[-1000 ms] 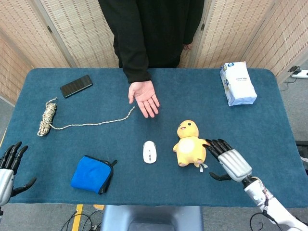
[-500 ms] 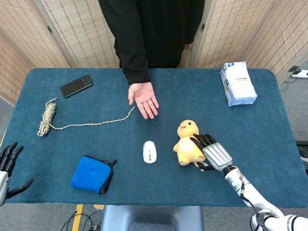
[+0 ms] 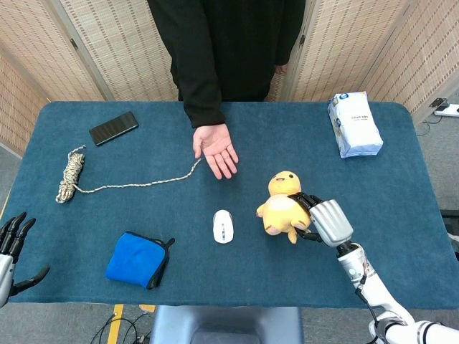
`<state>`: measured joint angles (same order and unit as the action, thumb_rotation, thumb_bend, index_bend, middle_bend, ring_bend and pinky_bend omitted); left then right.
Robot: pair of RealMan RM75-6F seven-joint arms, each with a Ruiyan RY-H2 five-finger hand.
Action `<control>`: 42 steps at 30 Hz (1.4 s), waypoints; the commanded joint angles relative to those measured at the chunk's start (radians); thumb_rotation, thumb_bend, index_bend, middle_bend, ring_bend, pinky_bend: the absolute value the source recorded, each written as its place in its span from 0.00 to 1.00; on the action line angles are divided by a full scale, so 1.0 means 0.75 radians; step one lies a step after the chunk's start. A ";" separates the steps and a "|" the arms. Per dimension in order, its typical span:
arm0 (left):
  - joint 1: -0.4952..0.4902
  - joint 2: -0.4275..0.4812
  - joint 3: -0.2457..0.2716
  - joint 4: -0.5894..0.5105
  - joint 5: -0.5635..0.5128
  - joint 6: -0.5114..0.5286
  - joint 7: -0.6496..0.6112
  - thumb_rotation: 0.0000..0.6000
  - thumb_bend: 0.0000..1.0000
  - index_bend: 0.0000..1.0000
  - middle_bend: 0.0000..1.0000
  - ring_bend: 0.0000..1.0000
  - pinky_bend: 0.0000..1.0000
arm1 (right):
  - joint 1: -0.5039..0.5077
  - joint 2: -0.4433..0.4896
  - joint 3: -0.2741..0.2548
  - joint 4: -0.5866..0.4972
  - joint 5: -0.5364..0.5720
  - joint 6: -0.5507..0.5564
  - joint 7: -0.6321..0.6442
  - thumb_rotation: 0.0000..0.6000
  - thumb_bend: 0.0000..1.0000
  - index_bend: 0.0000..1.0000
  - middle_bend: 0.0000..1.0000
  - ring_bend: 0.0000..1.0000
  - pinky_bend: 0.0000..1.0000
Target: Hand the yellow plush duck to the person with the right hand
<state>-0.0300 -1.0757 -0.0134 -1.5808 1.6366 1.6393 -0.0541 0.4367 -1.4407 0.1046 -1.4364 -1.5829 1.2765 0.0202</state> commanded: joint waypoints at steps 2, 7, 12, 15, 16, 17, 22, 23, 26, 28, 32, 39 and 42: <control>-0.003 -0.001 0.002 -0.004 0.006 -0.005 0.004 1.00 0.24 0.00 0.05 0.06 0.26 | 0.004 0.105 0.067 -0.195 -0.011 0.060 -0.026 1.00 0.56 0.56 0.62 0.67 0.85; -0.013 0.000 0.001 -0.002 0.007 -0.018 -0.006 1.00 0.24 0.00 0.05 0.06 0.26 | 0.058 0.145 0.172 -0.372 0.029 0.060 -0.177 1.00 0.55 0.56 0.62 0.67 0.85; -0.030 0.006 -0.002 0.003 -0.012 -0.057 -0.029 1.00 0.24 0.00 0.05 0.06 0.26 | 0.186 0.134 0.330 -0.441 0.212 -0.060 -0.322 1.00 0.54 0.56 0.61 0.67 0.85; -0.035 0.011 -0.003 0.007 -0.016 -0.066 -0.042 1.00 0.24 0.00 0.05 0.06 0.26 | 0.296 0.107 0.422 -0.413 0.388 -0.178 -0.399 1.00 0.53 0.56 0.59 0.66 0.83; -0.036 0.012 -0.003 0.007 -0.017 -0.067 -0.046 1.00 0.24 0.00 0.05 0.06 0.26 | 0.325 0.093 0.440 -0.399 0.429 -0.202 -0.414 1.00 0.53 0.56 0.59 0.65 0.82; -0.036 0.013 -0.003 0.008 -0.018 -0.068 -0.051 1.00 0.24 0.00 0.05 0.06 0.26 | 0.351 0.079 0.454 -0.381 0.466 -0.223 -0.431 1.00 0.53 0.56 0.58 0.65 0.82; -0.039 0.017 -0.006 0.015 -0.041 -0.084 -0.068 1.00 0.24 0.00 0.05 0.06 0.26 | 0.475 -0.004 0.480 -0.261 0.586 -0.319 -0.456 1.00 0.48 0.52 0.52 0.58 0.74; -0.039 0.017 -0.006 0.015 -0.043 -0.086 -0.068 1.00 0.24 0.00 0.05 0.06 0.26 | 0.491 -0.019 0.482 -0.239 0.601 -0.335 -0.442 1.00 0.47 0.50 0.51 0.57 0.73; -0.042 0.019 -0.003 0.015 -0.039 -0.090 -0.069 1.00 0.24 0.00 0.05 0.06 0.26 | 0.535 -0.048 0.476 -0.176 0.637 -0.393 -0.398 1.00 0.42 0.39 0.44 0.50 0.68; -0.042 0.020 -0.002 0.015 -0.036 -0.089 -0.071 1.00 0.24 0.00 0.05 0.06 0.26 | 0.553 -0.051 0.469 -0.153 0.656 -0.418 -0.388 1.00 0.40 0.32 0.39 0.45 0.62; -0.041 0.022 -0.003 0.019 -0.042 -0.088 -0.080 1.00 0.24 0.00 0.05 0.06 0.26 | 0.555 0.017 0.439 -0.207 0.713 -0.483 -0.397 1.00 0.33 0.07 0.18 0.26 0.40; -0.043 0.017 -0.003 0.022 -0.038 -0.088 -0.066 1.00 0.24 0.00 0.05 0.06 0.26 | 0.469 0.230 0.390 -0.447 0.692 -0.433 -0.421 1.00 0.23 0.00 0.00 0.02 0.15; -0.045 0.011 -0.003 0.020 -0.039 -0.092 -0.047 1.00 0.24 0.00 0.05 0.06 0.26 | 0.409 0.333 0.349 -0.546 0.647 -0.390 -0.432 1.00 0.23 0.00 0.00 0.00 0.11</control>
<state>-0.0635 -1.0663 -0.0156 -1.5655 1.6076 1.5711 -0.0918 0.7817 -1.2445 0.3935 -1.7924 -1.0718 0.9558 -0.2957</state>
